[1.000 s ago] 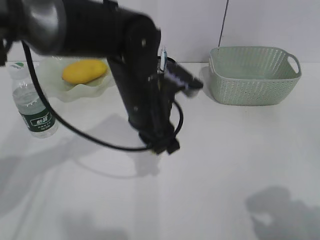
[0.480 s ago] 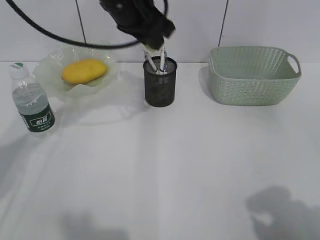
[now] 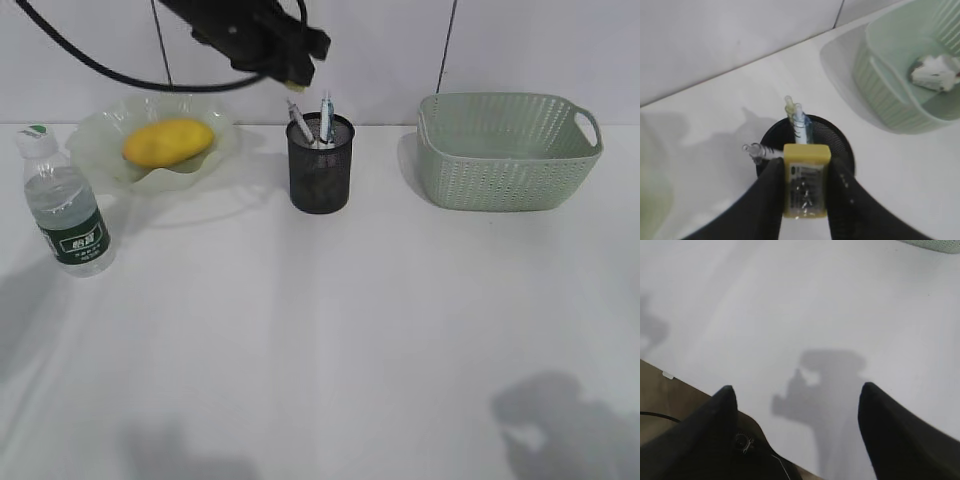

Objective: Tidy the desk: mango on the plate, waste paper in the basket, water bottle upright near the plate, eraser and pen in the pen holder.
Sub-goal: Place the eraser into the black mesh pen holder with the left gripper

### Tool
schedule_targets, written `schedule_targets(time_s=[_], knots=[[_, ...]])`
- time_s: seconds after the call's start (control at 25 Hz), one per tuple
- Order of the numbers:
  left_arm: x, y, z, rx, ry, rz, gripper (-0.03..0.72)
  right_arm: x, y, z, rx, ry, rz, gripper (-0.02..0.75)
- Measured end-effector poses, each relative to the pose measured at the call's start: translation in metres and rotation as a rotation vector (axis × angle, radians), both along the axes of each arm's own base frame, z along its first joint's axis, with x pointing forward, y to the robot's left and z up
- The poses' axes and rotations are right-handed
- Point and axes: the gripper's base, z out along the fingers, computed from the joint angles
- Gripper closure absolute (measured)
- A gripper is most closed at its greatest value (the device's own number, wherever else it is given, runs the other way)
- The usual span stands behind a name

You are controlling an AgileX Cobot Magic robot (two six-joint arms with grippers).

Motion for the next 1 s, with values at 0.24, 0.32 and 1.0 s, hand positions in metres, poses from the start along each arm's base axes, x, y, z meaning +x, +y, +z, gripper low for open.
schedule_targets(time_s=[0.24, 0.32, 1.0], knots=[[0.014, -0.008, -0.039, 0.003, 0.027, 0.016, 0.484, 0.0, -0.001, 0.0, 0.006, 0.002, -0.016, 0.148], [0.015, -0.009, -0.045, 0.004, 0.033, 0.018, 0.484, 0.001, -0.001, 0.0, 0.006, 0.002, -0.026, 0.148], [0.016, -0.016, -0.06, -0.072, 0.098, 0.044, 0.285, 0.002, -0.002, 0.0, 0.005, -0.002, -0.037, 0.15]])
